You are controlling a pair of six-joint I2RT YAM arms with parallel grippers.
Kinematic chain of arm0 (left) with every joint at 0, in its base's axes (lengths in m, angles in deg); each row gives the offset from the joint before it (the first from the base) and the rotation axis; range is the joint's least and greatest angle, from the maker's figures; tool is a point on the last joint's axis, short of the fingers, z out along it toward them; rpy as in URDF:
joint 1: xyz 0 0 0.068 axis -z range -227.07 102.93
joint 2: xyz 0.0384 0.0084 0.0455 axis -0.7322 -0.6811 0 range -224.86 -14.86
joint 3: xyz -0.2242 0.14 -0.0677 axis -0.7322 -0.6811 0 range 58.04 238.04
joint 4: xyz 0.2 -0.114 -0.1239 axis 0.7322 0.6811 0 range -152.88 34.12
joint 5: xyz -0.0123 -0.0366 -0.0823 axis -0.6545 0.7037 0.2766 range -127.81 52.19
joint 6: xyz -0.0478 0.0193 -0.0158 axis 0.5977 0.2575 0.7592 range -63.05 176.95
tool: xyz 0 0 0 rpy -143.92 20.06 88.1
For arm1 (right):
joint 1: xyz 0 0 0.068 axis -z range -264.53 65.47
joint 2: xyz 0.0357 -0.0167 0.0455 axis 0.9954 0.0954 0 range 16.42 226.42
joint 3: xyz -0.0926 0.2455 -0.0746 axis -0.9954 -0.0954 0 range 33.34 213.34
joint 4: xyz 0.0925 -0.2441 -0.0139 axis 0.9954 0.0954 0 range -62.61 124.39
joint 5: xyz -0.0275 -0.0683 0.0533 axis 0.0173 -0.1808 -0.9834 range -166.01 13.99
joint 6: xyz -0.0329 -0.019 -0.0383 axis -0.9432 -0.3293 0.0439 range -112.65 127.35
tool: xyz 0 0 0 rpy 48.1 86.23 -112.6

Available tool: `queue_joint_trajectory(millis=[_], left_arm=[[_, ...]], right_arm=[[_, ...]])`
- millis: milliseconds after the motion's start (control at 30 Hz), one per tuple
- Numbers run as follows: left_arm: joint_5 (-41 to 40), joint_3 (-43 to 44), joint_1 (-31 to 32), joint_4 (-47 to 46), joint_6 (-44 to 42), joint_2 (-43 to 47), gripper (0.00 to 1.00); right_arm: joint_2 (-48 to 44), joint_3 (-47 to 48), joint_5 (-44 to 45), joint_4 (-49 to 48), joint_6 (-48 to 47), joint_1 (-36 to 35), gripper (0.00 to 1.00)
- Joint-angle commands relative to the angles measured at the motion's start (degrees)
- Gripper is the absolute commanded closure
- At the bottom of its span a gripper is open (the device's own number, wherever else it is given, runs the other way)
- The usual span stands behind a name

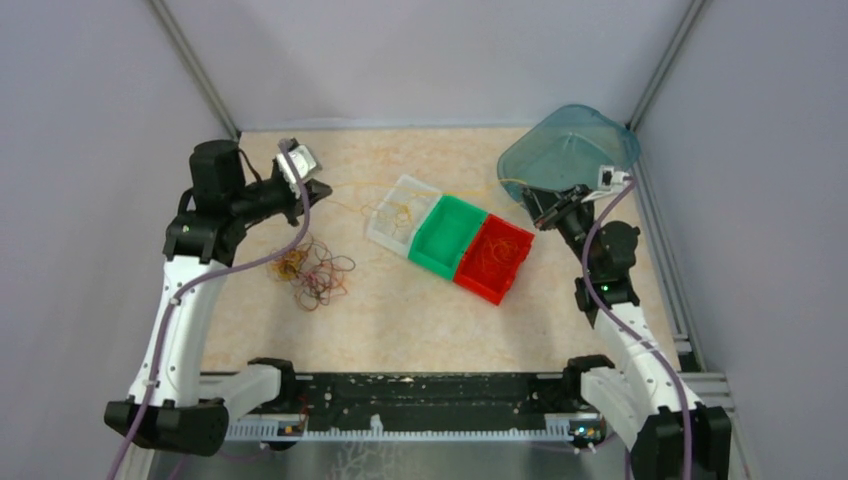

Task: Untangle the cables
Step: Untie the cable.

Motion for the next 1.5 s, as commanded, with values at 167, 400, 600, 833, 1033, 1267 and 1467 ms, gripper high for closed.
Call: queue_joint_trajectory(millis=[167, 400, 600, 833, 1033, 1267, 1467], left_arm=[[22.7, 8.1, -0.6, 0.6, 15.7, -2.6, 0.95], [29.0, 10.7, -0.6, -6.3, 28.4, -2.4, 0.96], [28.8, 13.8, -0.6, -10.8, 35.0, -2.9, 0.97], [29.0, 16.5, -0.6, -13.3, 37.9, -2.4, 0.98], [31.1, 19.3, -0.6, -14.3, 39.6, -1.3, 0.98], [31.5, 18.9, -0.5, -16.4, 42.2, -0.3, 0.98], [32.9, 18.4, -0.6, -17.2, 43.0, 0.0, 0.98]], right_arm=[[0.9, 10.5, -1.1, -3.8, 1.5, 0.2, 1.00], [6.4, 13.8, -5.5, -1.5, -2.1, -5.0, 0.51], [7.3, 16.3, 0.7, 4.7, -16.5, -17.9, 0.26], [10.3, 18.3, 1.1, 4.4, -21.6, -27.7, 0.24], [19.4, 18.6, -4.4, -0.5, -15.1, -27.0, 0.21], [24.3, 13.0, -7.2, -15.6, -8.0, -28.9, 0.21], [26.0, 13.0, -4.1, -14.0, -9.2, -29.7, 0.21]])
